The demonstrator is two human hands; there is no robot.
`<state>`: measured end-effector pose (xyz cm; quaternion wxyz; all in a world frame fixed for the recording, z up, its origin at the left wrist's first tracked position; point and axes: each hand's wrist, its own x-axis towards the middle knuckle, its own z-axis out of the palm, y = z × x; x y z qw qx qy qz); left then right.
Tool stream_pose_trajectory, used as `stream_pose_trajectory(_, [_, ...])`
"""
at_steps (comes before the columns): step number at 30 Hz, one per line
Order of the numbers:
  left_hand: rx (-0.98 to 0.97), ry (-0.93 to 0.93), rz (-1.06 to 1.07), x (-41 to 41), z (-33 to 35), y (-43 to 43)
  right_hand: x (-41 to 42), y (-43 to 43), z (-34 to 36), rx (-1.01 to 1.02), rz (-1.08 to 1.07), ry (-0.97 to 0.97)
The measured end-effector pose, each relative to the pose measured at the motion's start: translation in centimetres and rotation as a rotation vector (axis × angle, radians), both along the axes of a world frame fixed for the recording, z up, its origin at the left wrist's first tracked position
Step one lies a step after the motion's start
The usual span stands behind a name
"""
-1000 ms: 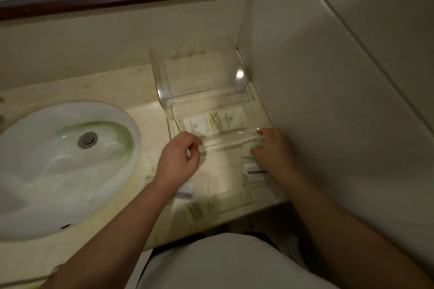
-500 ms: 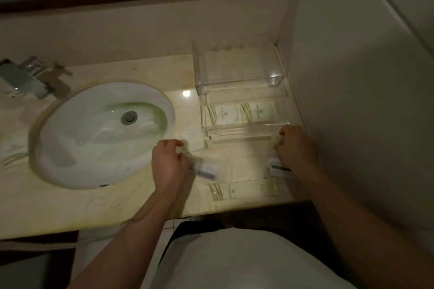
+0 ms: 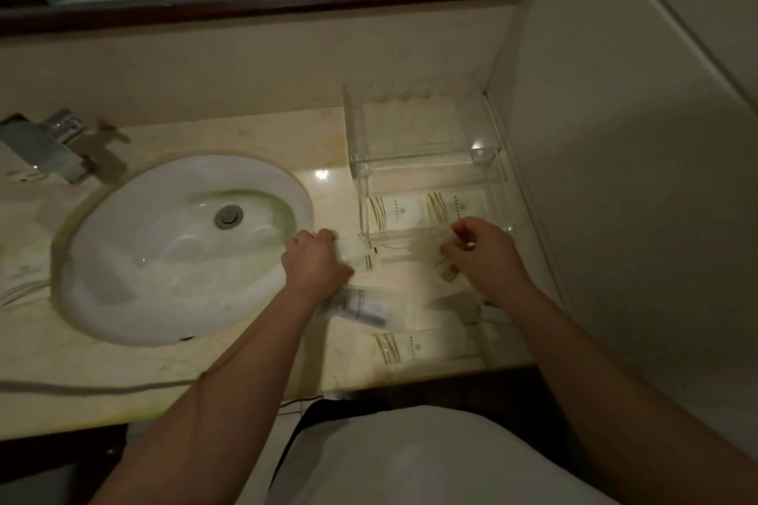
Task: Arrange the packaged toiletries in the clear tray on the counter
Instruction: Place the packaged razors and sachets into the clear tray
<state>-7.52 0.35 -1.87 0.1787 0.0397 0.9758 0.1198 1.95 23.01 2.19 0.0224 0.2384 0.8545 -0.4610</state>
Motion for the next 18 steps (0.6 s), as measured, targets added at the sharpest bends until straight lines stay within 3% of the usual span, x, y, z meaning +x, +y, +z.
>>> stream_pose_trajectory(7, [0.252, 0.025, 0.068, -1.2, 1.5, -3.3, -1.7, -1.4, 2.3, -0.395, -0.148, -0.018])
stream_pose_trajectory(18, [0.839, 0.172, 0.193, -2.5, 4.9, -5.5, -4.1, -3.3, 3.3, -0.558, -0.335, 0.020])
